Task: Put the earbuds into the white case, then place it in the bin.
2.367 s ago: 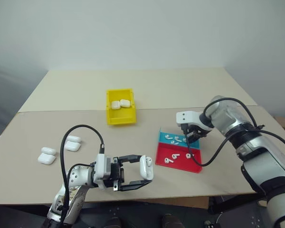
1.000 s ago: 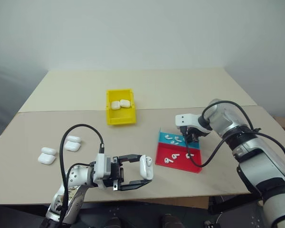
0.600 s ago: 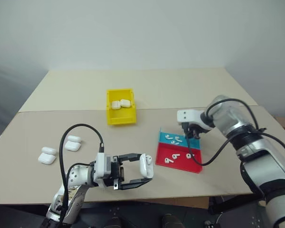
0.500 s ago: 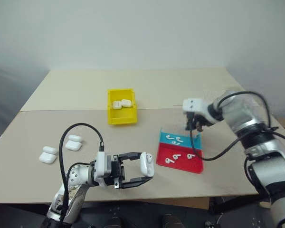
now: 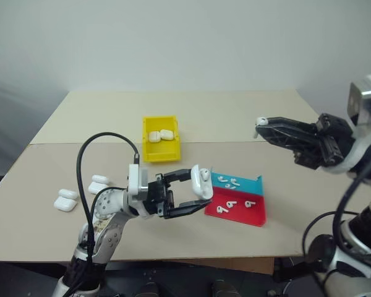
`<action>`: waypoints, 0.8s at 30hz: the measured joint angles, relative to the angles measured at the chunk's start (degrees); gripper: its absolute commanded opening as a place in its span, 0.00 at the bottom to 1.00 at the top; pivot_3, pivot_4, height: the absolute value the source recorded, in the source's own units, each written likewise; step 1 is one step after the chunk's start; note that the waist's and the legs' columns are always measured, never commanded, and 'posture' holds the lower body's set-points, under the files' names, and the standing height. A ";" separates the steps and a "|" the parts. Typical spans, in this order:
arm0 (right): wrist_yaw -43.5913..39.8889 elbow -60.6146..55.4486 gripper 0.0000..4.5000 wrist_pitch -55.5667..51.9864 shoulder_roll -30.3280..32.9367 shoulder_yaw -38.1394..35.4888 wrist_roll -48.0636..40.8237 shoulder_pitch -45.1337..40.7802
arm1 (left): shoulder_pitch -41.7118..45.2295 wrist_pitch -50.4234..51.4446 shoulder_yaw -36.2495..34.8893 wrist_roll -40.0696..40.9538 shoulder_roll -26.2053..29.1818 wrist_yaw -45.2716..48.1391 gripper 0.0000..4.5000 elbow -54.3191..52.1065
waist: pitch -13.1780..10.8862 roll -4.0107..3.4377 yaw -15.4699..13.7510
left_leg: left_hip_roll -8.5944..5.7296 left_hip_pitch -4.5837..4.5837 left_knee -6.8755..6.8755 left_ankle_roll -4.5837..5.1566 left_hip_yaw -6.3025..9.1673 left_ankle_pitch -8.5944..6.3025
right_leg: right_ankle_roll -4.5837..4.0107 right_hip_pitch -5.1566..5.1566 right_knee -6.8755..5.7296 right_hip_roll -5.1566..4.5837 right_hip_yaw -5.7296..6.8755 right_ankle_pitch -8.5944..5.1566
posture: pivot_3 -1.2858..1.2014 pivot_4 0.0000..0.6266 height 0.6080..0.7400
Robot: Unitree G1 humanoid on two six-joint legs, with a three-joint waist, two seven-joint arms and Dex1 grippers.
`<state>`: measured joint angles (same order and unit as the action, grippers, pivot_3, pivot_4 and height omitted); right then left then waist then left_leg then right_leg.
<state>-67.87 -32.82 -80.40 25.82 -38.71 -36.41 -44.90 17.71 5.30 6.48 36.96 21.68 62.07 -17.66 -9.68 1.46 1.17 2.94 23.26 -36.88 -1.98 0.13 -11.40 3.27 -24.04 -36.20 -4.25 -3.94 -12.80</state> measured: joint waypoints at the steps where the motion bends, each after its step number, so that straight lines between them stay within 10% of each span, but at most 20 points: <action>1: 1.61 -1.64 0.15 -1.30 -2.22 -1.61 -2.33 0.34 | 0.52 0.55 -0.04 0.56 -0.26 -0.02 0.62 0.12 | 0.00 0.00 0.02 | 0.01 -0.01 0.00 0.00 0.02 0.00 | 0.00 0.01 -0.01 0.02 0.00 0.00 | 0.52 0.24 1.00; 9: 17.55 -10.42 0.15 -5.35 -12.79 -4.32 -22.26 6.57 | 2.30 2.59 -0.05 1.53 -2.06 0.40 0.62 1.15 | 0.04 -0.06 -0.03 | 0.00 0.05 0.01 0.00 0.03 0.00 | -0.03 0.00 0.04 0.00 0.01 0.01 | 0.52 0.24 1.00; 24: 29.15 -11.12 0.15 14.07 -1.45 12.31 -33.08 21.08 | 2.56 3.62 -0.73 2.44 -3.06 0.00 0.62 1.17 | 0.04 -0.05 1.18 | 0.01 0.04 0.01 0.01 0.04 0.00 | 0.27 0.02 0.08 0.01 0.00 -0.17 | 0.52 0.24 1.00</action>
<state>-38.72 -43.94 -66.33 24.37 -26.39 -69.49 -23.82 20.26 8.92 5.75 39.39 18.61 62.07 -16.48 -9.64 1.41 2.34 2.95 23.29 -36.86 -1.97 0.17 -11.40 3.54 -24.02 -36.12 -4.24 -3.94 -12.97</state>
